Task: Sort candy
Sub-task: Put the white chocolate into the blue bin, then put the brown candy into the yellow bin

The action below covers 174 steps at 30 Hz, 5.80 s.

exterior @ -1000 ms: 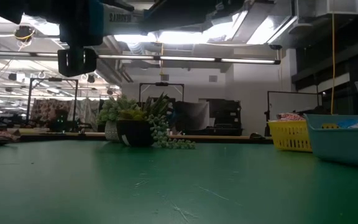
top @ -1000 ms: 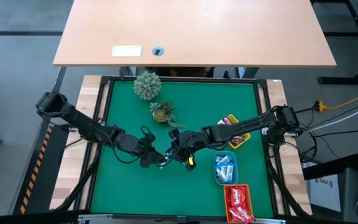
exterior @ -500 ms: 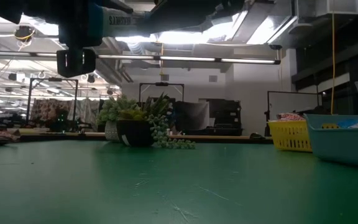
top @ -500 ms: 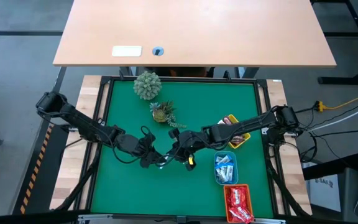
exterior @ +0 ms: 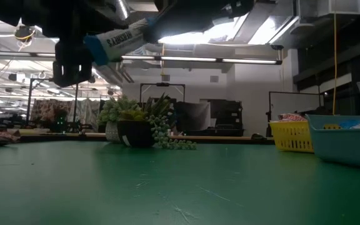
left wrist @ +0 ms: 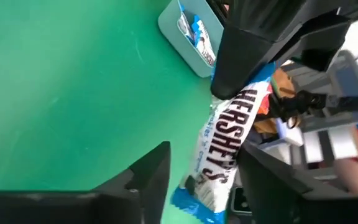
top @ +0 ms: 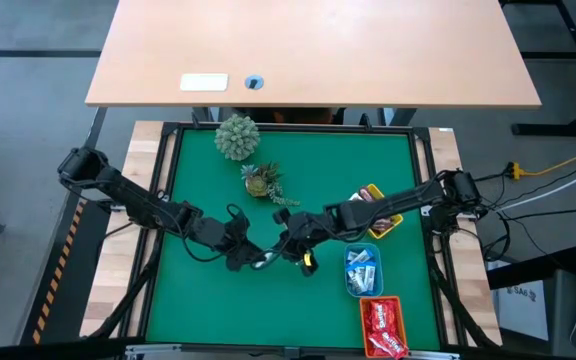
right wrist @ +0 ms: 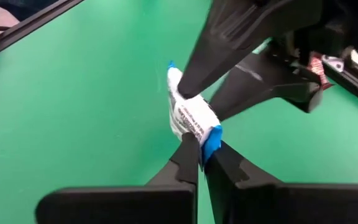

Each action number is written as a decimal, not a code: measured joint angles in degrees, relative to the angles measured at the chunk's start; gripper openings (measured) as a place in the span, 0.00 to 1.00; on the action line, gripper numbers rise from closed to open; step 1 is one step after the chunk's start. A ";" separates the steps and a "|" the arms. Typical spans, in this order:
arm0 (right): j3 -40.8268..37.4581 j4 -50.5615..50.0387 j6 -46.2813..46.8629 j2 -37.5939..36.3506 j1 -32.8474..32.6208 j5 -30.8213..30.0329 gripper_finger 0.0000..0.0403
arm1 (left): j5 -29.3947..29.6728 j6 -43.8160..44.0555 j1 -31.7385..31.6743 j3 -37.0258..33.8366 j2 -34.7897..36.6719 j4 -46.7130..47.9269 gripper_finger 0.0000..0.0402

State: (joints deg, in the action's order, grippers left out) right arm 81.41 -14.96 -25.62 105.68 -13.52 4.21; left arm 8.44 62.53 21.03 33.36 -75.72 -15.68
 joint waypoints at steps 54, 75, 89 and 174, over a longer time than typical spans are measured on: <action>0.07 -60.34 53.04 -6.86 -19.85 -0.57 0.39 | 7.76 -37.31 -18.50 13.46 12.13 71.66 0.52; 0.07 -59.44 53.01 -6.86 -19.85 -0.55 0.58 | 2.58 -35.89 -30.72 3.48 11.61 82.18 0.52; 0.07 -56.85 52.99 -6.83 -19.85 -0.52 0.58 | 1.97 -44.44 -32.75 3.32 8.67 85.89 0.52; 0.08 -13.76 13.49 -12.90 -19.52 -20.76 0.58 | -30.92 -40.11 -13.83 26.71 -18.10 31.38 0.18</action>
State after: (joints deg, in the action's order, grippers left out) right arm 81.49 -28.73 -12.13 92.78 -33.04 -16.55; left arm -22.48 22.41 7.20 60.07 -93.82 15.70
